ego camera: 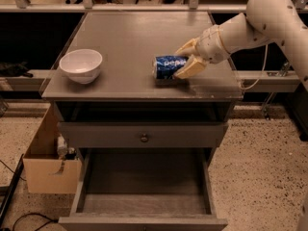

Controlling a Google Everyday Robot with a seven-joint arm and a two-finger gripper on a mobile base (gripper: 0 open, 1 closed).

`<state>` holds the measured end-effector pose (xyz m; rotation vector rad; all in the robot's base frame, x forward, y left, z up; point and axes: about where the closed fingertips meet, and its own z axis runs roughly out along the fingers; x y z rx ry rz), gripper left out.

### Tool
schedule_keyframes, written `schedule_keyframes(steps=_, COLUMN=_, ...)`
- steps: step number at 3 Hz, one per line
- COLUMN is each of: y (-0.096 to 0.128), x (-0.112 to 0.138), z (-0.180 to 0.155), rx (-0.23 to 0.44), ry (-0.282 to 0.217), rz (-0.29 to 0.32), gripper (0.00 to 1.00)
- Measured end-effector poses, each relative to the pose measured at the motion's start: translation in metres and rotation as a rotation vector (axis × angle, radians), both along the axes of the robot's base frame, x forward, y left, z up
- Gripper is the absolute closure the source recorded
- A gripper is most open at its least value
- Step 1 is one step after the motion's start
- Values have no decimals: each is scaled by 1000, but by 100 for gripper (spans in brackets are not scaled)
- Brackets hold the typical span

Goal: Pick pepsi can from middle drawer and place on counter

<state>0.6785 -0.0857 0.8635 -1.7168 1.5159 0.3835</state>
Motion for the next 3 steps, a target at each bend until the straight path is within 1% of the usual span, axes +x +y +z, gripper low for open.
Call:
schedule_keyframes(steps=2, y=0, x=0, z=0, rx=0, ry=0, rz=0, gripper=35)
schedule_keyframes(steps=3, y=0, x=0, z=0, rx=0, ry=0, rz=0, gripper=4)
